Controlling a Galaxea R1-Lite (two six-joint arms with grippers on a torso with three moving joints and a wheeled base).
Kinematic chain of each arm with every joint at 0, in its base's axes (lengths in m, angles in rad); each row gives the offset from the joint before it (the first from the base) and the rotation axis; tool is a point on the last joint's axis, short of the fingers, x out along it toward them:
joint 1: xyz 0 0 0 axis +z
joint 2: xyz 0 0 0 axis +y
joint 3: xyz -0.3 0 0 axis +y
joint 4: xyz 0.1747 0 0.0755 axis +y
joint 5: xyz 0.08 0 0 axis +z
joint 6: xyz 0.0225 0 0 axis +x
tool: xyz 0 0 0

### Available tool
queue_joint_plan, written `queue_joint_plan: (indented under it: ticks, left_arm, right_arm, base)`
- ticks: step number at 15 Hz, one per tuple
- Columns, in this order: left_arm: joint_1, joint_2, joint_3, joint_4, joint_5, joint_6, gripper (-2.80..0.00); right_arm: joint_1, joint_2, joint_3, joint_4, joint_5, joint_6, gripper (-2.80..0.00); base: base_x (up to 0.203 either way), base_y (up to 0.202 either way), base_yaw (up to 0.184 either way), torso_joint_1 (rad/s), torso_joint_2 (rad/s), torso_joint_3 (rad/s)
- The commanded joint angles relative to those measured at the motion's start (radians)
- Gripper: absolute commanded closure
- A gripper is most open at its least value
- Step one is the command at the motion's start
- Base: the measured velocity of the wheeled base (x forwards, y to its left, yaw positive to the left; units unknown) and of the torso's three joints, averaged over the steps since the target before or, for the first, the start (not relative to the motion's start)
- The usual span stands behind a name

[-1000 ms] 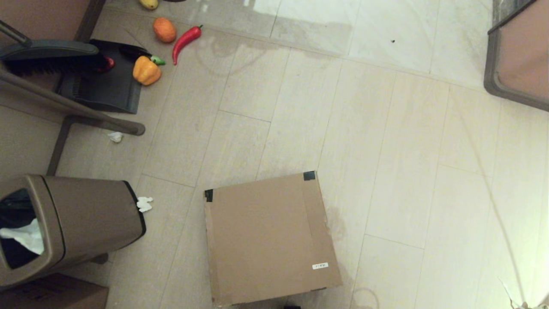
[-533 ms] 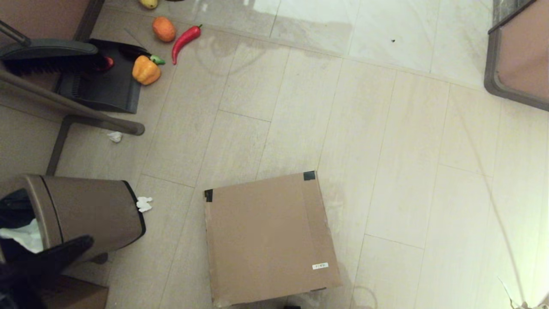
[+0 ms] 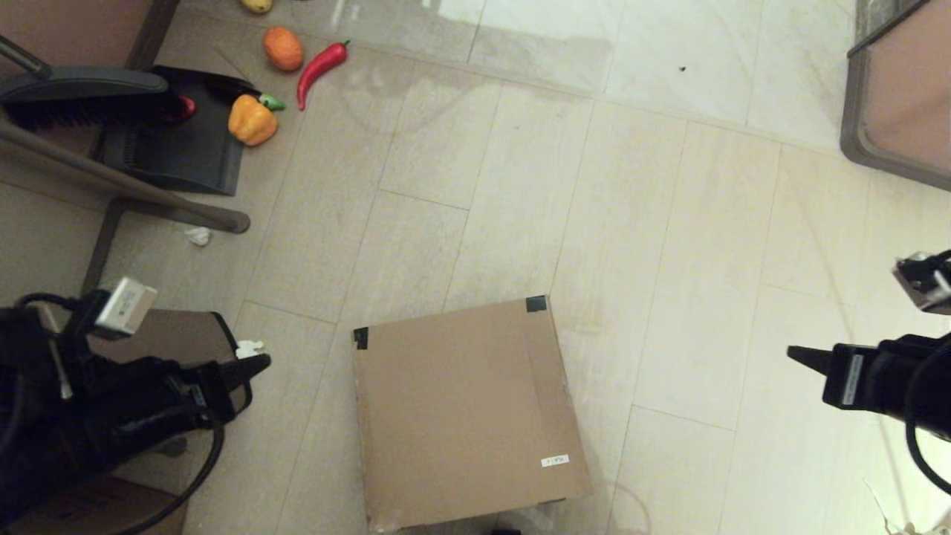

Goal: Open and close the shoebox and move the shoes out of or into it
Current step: Open the shoe box

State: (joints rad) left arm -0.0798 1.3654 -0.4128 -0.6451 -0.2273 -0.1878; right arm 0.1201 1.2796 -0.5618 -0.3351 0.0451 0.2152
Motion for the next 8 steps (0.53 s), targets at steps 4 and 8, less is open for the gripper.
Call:
queue_joint_plan:
  ticks: [4,8]
  left_arm:
    - [0.001,0.16,0.023,-0.054,-0.096,-0.021,0.0]
    - [0.026,0.26,0.036,-0.08,-0.101,-0.032,0.0]
  right_arm:
    - [0.084,0.199,-0.013,-0.065,0.012,0.137,0.0]
    - [0.137,0.29,-0.038,-0.067,0.013,0.14,0.0]
  base:
    - [0.0,0.0,0.0,0.0,0.0,0.0]
    - [0.0,0.0,0.0,0.0,0.0,0.0]
